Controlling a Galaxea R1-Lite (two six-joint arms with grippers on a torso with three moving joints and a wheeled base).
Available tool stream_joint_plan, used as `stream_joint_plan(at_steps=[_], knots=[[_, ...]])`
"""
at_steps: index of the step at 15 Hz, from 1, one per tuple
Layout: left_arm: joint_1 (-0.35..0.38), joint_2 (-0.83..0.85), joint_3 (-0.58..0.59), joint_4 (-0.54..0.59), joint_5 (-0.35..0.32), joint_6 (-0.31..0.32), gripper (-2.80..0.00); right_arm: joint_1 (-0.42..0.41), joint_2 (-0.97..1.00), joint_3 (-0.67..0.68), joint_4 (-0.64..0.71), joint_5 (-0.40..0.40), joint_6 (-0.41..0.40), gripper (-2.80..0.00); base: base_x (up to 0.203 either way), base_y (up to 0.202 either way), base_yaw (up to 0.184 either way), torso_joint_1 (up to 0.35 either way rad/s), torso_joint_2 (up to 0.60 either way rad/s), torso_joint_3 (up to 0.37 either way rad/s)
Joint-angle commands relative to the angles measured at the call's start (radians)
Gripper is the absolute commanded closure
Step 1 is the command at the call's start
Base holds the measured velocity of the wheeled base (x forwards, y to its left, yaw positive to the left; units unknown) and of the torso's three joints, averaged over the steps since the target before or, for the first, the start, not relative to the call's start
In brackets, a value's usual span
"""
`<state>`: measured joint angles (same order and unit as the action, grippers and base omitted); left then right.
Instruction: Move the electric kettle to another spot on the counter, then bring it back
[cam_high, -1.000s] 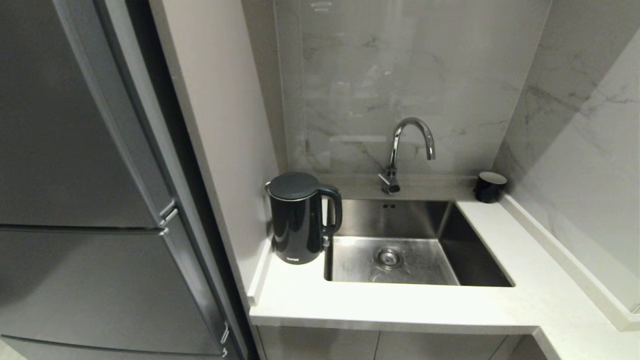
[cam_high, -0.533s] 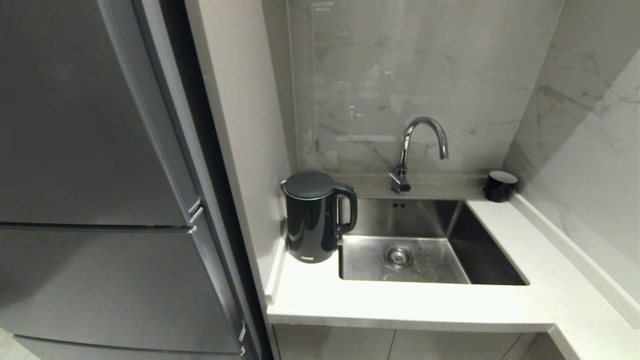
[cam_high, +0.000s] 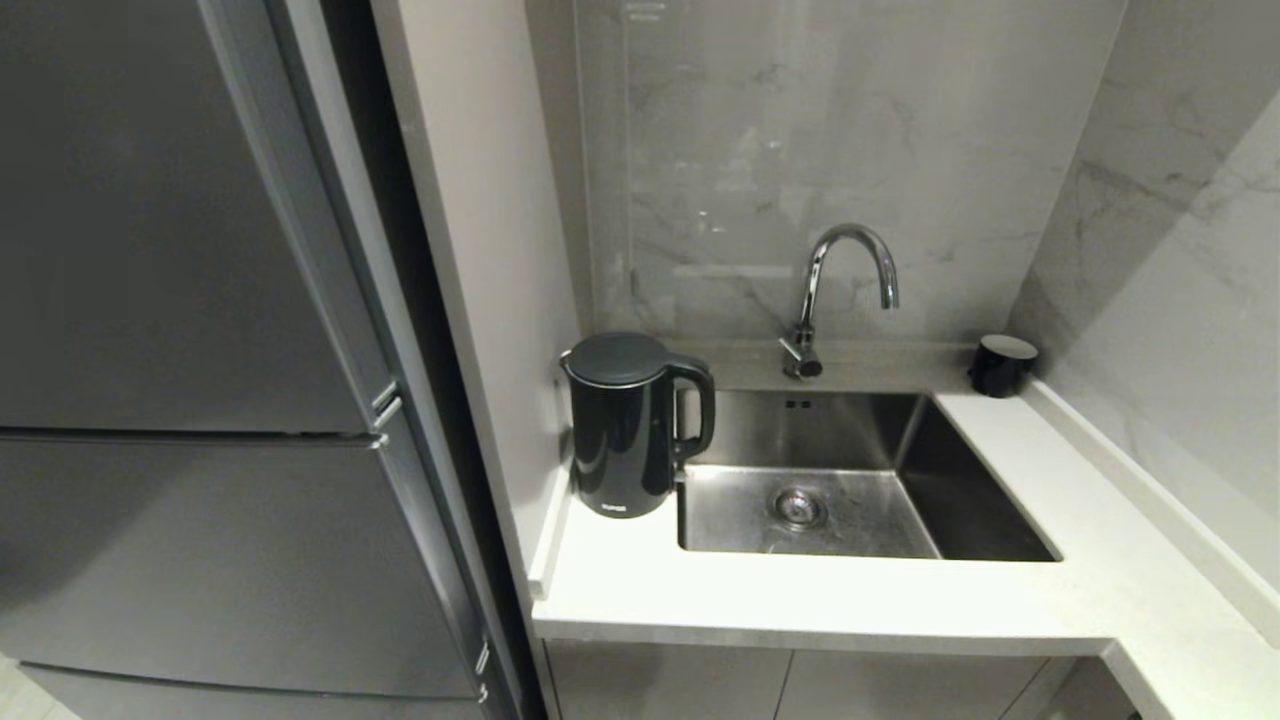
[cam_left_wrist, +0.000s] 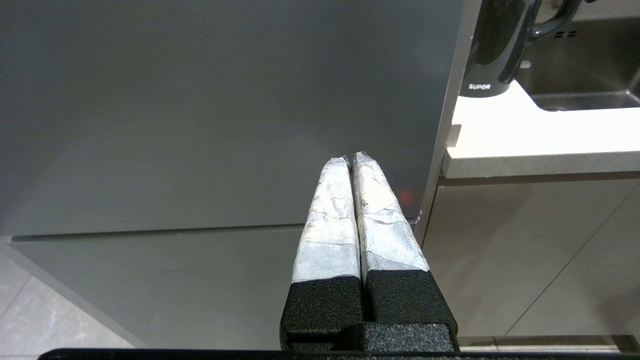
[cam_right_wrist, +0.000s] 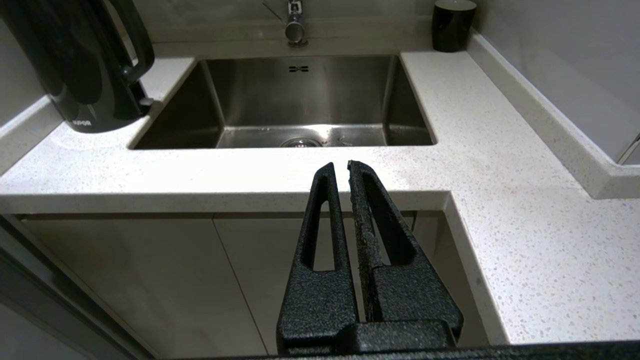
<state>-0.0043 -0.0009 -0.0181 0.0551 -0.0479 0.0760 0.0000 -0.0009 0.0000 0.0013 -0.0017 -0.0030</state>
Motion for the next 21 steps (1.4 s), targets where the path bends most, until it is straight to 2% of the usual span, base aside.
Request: stream_joint_plan(at_steps=[1,21], knots=[[0.000,0.002,0.000,0.002,0.000,0.001,0.00,0.000,0.001,0.000,0.000,0.000,0.000,0.00,0.000,0.000,0.000,-0.144,0.31,0.188],[0.000,0.002,0.000,0.002,0.000,0.001,0.00,0.000,0.001,0.000,-0.001,0.000,0.000,0.00,0.000,0.000,0.000,-0.132,0.34,0.206]])
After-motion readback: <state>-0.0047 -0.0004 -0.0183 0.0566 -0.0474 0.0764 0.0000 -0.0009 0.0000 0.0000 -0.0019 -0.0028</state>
